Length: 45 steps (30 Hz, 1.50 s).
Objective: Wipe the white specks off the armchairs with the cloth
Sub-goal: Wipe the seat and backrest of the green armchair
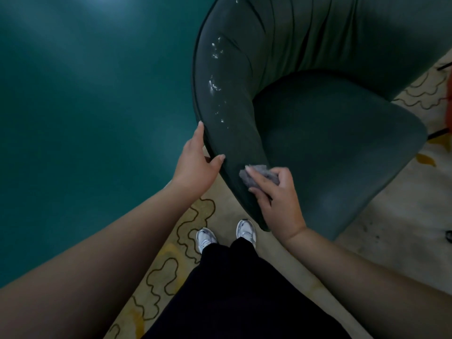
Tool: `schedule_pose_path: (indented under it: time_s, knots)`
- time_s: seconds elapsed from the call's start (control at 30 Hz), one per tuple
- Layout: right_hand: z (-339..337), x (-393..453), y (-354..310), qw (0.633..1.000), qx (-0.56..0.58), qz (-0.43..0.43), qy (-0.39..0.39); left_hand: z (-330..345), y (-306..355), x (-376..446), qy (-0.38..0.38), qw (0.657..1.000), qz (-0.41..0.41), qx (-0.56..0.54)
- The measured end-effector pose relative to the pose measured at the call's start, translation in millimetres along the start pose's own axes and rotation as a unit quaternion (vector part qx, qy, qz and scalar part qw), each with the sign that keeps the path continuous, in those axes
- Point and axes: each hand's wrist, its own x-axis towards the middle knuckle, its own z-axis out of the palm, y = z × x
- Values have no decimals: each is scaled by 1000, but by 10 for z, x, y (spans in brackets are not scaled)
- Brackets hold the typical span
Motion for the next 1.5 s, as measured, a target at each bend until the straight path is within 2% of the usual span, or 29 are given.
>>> schedule_pose_path:
  time_s: [0.1, 0.3, 0.5, 0.67, 0.77, 0.93, 1.17, 1.37, 1.5]
  knots:
    - [-27, -128, -7, 1000, 5, 5, 1, -31, 19, 17, -1, 1000, -13, -19]
    - [136, 396, -11, 1000, 7, 2, -8, -82, 63, 51, 5, 999, -27, -39]
    - [67, 169, 17, 1000, 25, -1, -6, -81, 41, 94, 13, 998, -33, -56]
    - [193, 580, -38, 1000, 0, -16, -10, -127, 11, 166, 4, 997, -37, -60]
    - [218, 721, -60, 1000, -8, -20, -8, -187, 23, 246, -4, 998, -24, -52]
    - [192, 472, -94, 1000, -17, -8, 14, -341, 35, 428, -32, 999, 9, -34]
    - [437, 1104, -227, 998, -34, 19, 53, -539, 41, 682, -62, 997, 45, 2]
    - [383, 731, -304, 997, -63, 17, 48, -703, 62, 933, -83, 994, 74, 19]
    - [480, 1070, -339, 995, -76, 14, 68, -762, 88, 1034, -95, 991, 83, 34]
